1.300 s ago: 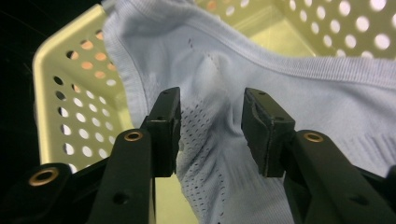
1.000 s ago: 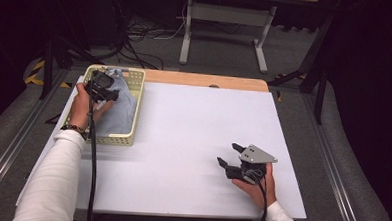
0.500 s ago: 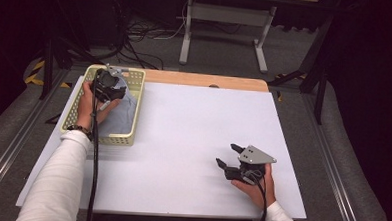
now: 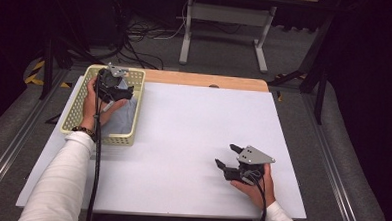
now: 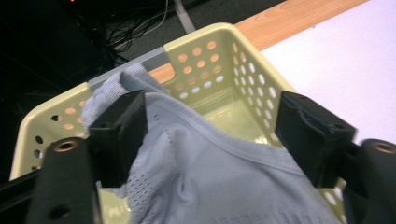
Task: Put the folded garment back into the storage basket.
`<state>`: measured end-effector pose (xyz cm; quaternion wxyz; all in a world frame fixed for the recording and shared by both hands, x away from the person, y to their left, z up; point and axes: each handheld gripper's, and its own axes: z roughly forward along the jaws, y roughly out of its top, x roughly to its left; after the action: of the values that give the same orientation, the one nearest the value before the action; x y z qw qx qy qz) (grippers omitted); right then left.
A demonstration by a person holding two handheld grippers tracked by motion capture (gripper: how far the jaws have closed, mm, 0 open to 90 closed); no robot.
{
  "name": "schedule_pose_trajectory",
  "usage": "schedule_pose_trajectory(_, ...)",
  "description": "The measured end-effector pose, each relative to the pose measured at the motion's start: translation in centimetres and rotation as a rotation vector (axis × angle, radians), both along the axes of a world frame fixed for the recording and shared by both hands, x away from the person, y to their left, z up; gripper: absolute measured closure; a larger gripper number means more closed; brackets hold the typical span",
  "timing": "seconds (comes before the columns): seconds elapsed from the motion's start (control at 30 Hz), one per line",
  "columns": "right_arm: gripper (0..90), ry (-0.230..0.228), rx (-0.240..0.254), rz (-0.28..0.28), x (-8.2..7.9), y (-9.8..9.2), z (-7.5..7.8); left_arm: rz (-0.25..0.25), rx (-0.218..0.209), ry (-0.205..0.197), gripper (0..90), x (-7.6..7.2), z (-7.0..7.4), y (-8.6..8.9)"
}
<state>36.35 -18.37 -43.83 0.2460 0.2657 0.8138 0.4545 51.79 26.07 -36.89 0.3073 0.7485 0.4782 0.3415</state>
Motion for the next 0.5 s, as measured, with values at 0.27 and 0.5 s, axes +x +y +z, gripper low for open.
schedule_pose_trajectory(0.27, 26.1, -0.007, 0.007, -0.017, 0.0, 0.0, 0.0, -0.035, -0.026, -0.021, 13.8, -0.5, 0.2, -0.9)
schedule_pose_trajectory(0.5, 21.4, -0.01, 0.059, 0.0, -0.1, -0.2, 0.2, -0.081, -0.045, -0.046, 11.7, -1.1, 0.5, -1.9)
